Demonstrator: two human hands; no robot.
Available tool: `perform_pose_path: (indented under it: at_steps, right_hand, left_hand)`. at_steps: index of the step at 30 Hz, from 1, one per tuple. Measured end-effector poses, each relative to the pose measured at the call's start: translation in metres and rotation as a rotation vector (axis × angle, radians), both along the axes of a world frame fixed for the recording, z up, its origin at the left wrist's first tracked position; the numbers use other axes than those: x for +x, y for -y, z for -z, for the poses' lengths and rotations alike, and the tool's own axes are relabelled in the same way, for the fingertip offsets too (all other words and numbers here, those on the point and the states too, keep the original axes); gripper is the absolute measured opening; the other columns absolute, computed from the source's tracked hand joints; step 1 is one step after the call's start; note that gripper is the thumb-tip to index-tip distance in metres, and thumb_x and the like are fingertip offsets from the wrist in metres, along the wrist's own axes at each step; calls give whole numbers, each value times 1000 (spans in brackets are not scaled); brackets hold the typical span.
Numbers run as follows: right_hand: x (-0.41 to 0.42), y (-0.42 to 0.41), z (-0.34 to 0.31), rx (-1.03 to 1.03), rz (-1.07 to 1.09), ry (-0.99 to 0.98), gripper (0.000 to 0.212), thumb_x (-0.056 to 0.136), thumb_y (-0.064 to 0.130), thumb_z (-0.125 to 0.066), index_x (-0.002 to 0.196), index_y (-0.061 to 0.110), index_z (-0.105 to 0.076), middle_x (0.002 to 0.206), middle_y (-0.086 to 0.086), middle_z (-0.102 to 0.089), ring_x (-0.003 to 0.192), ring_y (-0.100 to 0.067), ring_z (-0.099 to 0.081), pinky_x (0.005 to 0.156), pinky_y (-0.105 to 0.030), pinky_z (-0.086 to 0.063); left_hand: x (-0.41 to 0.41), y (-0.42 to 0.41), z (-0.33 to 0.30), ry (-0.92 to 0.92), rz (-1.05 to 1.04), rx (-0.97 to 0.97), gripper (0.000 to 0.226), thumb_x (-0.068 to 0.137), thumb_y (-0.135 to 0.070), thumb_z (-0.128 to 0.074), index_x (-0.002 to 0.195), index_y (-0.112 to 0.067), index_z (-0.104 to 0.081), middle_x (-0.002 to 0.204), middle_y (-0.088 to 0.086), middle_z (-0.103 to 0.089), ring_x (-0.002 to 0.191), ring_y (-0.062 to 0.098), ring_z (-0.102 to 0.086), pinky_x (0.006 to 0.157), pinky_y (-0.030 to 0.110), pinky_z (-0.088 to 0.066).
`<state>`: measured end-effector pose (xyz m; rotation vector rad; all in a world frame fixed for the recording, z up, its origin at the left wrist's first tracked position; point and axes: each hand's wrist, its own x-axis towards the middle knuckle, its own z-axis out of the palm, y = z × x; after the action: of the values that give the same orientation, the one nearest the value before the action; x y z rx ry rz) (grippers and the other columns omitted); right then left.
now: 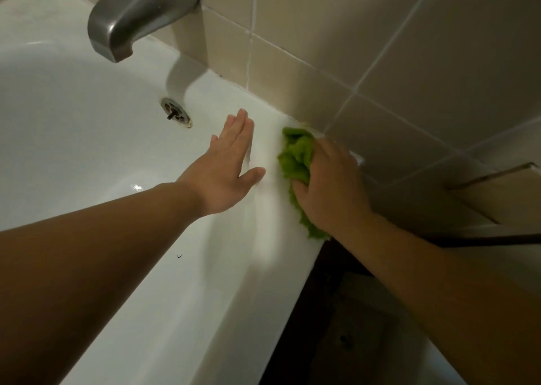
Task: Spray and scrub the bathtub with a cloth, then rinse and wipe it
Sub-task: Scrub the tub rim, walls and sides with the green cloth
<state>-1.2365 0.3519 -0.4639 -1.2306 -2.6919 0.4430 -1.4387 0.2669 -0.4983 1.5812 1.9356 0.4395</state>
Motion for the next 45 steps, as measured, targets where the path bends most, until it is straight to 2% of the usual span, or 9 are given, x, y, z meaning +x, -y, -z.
perform_pose_path:
  at_steps: [5, 11, 16, 20, 24, 28, 38, 42, 45]
  right_hand:
    - [-57, -24, 0, 79, -30, 43, 32, 98, 34, -61, 125, 17, -57, 128, -4, -57, 122, -26, -50, 106, -41, -39]
    - [37, 32, -4, -23, 8, -30, 27, 94, 31, -65, 118, 20, -59, 117, 0, -56, 111, -20, -50, 102, -40, -42]
    - [-6, -3, 5, -31, 1, -92, 55, 95, 30, -65, 144, 15, -44, 139, -8, -52, 129, -29, -46, 113, -46, -37]
    - [-23, -20, 8, -55, -19, -224, 51, 89, 22, -75, 132, 4, -53, 129, -14, -58, 120, -34, -54, 105, -52, -45]
    - [26, 8, 8, -67, -99, -221, 49, 97, 30, -68, 140, 10, -57, 149, -8, -52, 137, -24, -48, 116, -41, -43]
    - [27, 8, 13, -74, -199, -231, 57, 97, 30, -60, 149, 7, -51, 154, -11, -48, 141, -27, -46, 120, -40, -37]
    - [34, -17, 5, -72, -194, -216, 59, 92, 30, -56, 146, 7, -54, 142, -14, -54, 129, -32, -52, 110, -48, -45]
    - [21, -25, 13, -32, -191, -221, 50, 91, 26, -62, 136, 5, -62, 130, -16, -60, 117, -32, -56, 104, -36, -43]
    - [-33, -34, 17, 8, -208, -184, 40, 89, 25, -63, 120, 2, -65, 120, -17, -60, 108, -37, -57, 95, -50, -49]
  left_hand:
    - [6, 1, 2, 18, -29, 23, 81, 108, -44, -40, 164, -21, 14, 168, -10, 29, 152, 4, 28, 125, 32, 9]
    - [33, 17, 0, 138, -88, 7, 80, 109, -40, -39, 162, -21, 18, 166, -10, 33, 152, 4, 28, 126, 32, 10]
    - [69, 37, -1, 225, -218, -1, 83, 108, -50, -36, 160, -24, 22, 165, -12, 34, 158, 11, 9, 130, 35, -6]
    - [95, 46, 5, 407, -408, 2, 89, 104, -58, -42, 162, -28, 19, 172, -10, -3, 153, 9, -24, 115, 22, -28]
    - [106, 48, 9, 486, -533, -12, 87, 96, -71, -46, 163, -36, -3, 157, -14, -43, 136, 13, -51, 108, 34, -45]
    - [117, 46, 4, 507, -576, -41, 83, 93, -65, -59, 158, -32, -18, 138, -15, -53, 114, 11, -59, 89, 25, -44]
    - [122, 48, 0, 381, -563, -90, 97, 74, -79, -70, 144, -32, -23, 134, -8, -54, 112, 19, -62, 82, 31, -49]
    - [128, 51, -5, 282, -506, -116, 124, 78, -80, -66, 162, -26, 9, 167, -2, -23, 140, 24, -47, 95, 27, -39]
    - [130, 52, -8, 228, -481, -135, 128, 81, -83, -58, 160, -24, 22, 173, -2, -3, 150, 25, -36, 109, 33, -40]
